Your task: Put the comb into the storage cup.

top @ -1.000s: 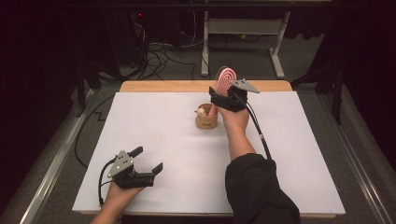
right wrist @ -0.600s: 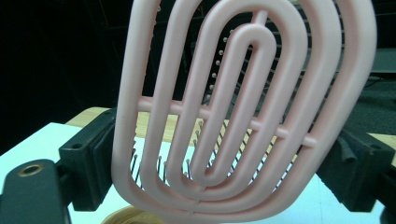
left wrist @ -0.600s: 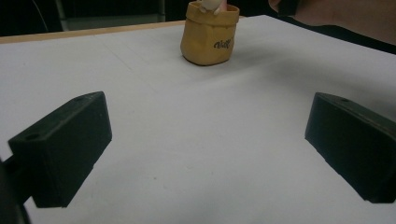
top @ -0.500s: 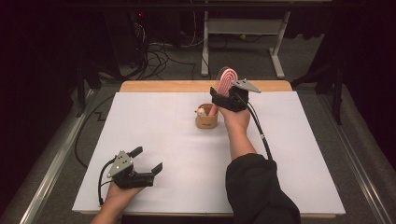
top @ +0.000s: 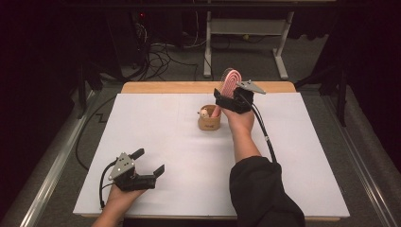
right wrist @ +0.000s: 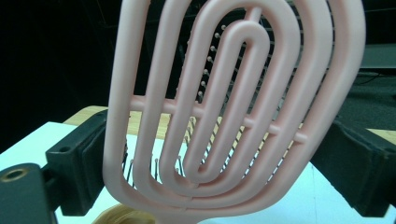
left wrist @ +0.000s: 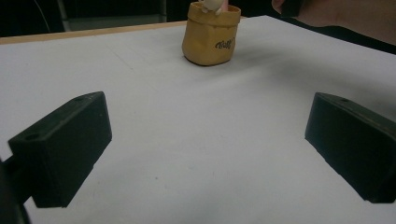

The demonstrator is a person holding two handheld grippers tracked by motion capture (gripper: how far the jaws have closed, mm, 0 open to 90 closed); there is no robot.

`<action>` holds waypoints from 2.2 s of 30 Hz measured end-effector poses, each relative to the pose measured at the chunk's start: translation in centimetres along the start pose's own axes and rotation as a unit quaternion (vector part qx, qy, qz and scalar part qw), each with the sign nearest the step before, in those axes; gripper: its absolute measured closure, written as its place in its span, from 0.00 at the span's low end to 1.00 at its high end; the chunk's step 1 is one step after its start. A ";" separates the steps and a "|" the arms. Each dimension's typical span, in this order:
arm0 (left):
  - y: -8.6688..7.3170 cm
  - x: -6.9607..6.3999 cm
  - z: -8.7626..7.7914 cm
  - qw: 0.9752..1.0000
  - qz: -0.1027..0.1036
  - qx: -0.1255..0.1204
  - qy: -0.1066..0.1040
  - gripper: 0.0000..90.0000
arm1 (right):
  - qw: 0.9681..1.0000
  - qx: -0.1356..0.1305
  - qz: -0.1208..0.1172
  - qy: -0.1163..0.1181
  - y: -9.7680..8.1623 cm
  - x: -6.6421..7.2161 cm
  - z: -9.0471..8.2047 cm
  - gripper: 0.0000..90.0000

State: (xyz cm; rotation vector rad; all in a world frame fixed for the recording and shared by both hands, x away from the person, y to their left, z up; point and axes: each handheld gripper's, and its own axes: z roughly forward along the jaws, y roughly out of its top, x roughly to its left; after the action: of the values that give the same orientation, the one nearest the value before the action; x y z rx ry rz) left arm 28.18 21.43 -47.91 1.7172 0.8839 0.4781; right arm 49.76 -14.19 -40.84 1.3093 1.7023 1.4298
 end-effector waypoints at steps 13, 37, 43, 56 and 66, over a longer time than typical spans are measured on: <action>0.0 -0.2 0.1 1.000 0.004 0.000 -0.001 0.01 | 1.000 -0.004 -0.007 -0.006 0.0 -0.1 0.0 0.02; 0.1 -0.2 -0.1 1.000 0.007 -0.002 0.001 0.02 | 1.000 -0.009 -0.019 -0.003 0.2 0.2 -0.1 0.01; 0.1 -0.1 -0.1 1.000 0.005 -0.003 0.003 0.02 | 1.000 -0.012 -0.026 -0.005 0.5 0.2 -0.5 0.00; 0.2 -0.2 -0.1 1.000 0.008 -0.003 0.005 0.01 | 0.999 -0.009 -0.031 -0.002 0.7 0.2 -1.0 0.00; 0.3 -0.3 -0.1 1.000 0.009 -0.003 0.005 0.01 | 0.999 -0.006 -0.036 -0.005 0.7 0.2 -1.6 0.00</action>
State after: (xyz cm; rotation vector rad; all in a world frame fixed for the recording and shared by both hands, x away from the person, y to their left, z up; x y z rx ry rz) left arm 28.04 21.21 -47.61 1.7196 0.8741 0.5004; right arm 48.54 -14.65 -39.67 1.2336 1.7137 1.3875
